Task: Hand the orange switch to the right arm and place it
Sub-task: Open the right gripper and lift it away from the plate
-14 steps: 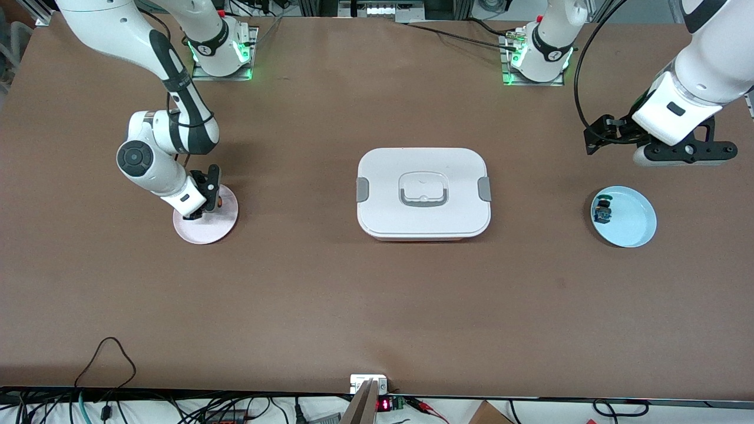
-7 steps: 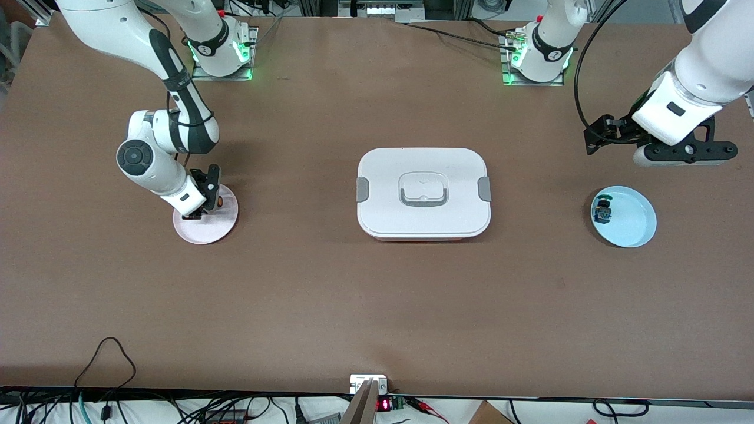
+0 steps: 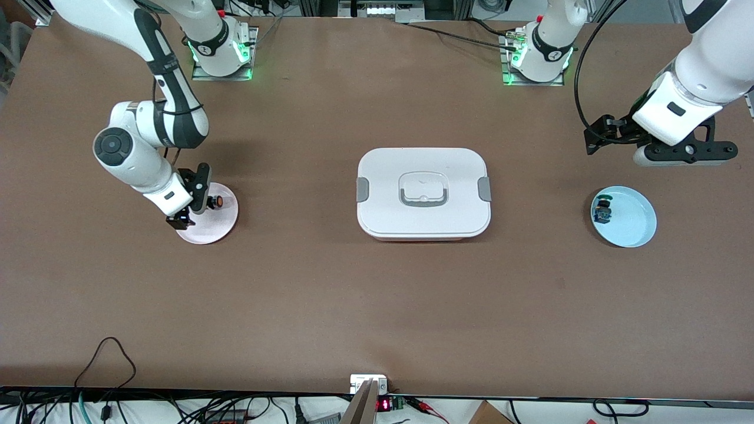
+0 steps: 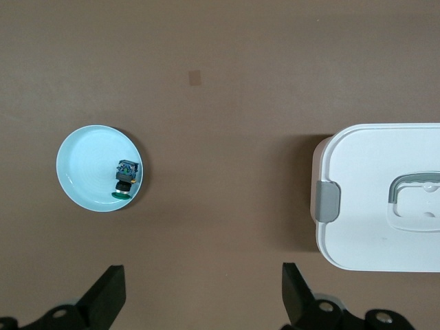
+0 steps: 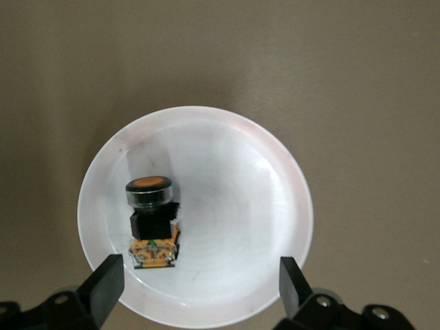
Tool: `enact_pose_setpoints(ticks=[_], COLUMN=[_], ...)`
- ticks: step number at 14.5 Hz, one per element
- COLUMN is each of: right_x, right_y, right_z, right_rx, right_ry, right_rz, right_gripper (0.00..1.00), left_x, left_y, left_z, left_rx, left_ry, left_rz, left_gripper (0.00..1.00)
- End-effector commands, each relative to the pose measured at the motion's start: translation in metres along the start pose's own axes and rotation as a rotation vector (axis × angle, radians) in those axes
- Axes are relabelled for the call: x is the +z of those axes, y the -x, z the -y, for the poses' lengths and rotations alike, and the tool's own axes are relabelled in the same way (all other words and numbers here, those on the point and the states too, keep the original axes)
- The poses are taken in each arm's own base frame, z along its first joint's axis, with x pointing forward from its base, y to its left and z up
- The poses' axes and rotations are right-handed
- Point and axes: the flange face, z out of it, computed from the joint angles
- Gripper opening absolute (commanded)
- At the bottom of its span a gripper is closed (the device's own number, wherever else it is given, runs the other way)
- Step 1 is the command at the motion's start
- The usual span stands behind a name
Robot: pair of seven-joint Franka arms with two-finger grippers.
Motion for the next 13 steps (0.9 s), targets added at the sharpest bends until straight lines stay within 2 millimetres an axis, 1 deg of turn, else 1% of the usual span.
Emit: enact_pose_setpoints(ticks=[1,5,6,9,11,13], right_x=[-0.041,-0.104,-0.118,-0.153,-0.164,-0.163], right_y=[0.006,0.008,0.011,0.007,0.007,0.007], right_z=[-0.015,-0.039,-0.043,-0.049,-0.047,-0.043], right_rx=[0.099,0.287,0.363,0.626,0.783,0.915], right_ry=[-0.004,-0.004,-0.021,-0.096,-0.103,-0.137], right_rz=[-0.010,-0.016,-0.016,-0.053,-0.060,-0.042], right_gripper=[1.00,1.00,1.00,1.00,1.00,1.00], left_x=[-0.005,-0.005,-0.005,-0.006,-0.005,-0.005], left_y=[-0.002,-0.001,-0.001,-0.001,-0.002,-0.002], left_z=[0.001,0.000,0.000,0.003,0.003,0.003], left_rx=[-0.017,-0.016,-0.017,-0.022,-0.022,-0.022], left_ry=[0.007,0.006,0.006,0.007,0.007,0.007], left_rz=[0.006,0.008,0.008,0.006,0.008,0.008], left_gripper=[1.00,1.00,1.00,1.00,1.00,1.00])
